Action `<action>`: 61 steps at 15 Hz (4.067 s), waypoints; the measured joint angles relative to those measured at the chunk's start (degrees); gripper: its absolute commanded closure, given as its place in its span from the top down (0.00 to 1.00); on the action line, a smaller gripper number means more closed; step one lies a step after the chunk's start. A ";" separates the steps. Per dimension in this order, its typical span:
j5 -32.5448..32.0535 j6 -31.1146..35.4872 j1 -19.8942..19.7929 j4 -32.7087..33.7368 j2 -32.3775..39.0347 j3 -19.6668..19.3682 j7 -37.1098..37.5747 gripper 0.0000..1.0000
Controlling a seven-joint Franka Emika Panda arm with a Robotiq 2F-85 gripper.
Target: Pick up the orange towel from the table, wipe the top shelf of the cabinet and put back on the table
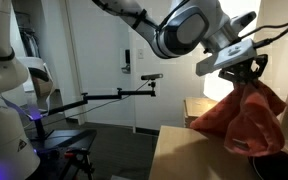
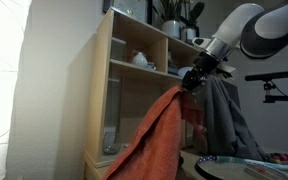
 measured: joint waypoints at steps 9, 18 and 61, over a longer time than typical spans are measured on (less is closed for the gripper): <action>2.84 0.70 -3.23 -3.22 -2.16 6.35 -3.95 0.09; 2.83 0.69 -3.23 -3.23 -1.91 6.35 -4.40 0.02; 1.79 26.95 -66.17 -13.62 -7.77 69.56 -5.61 0.02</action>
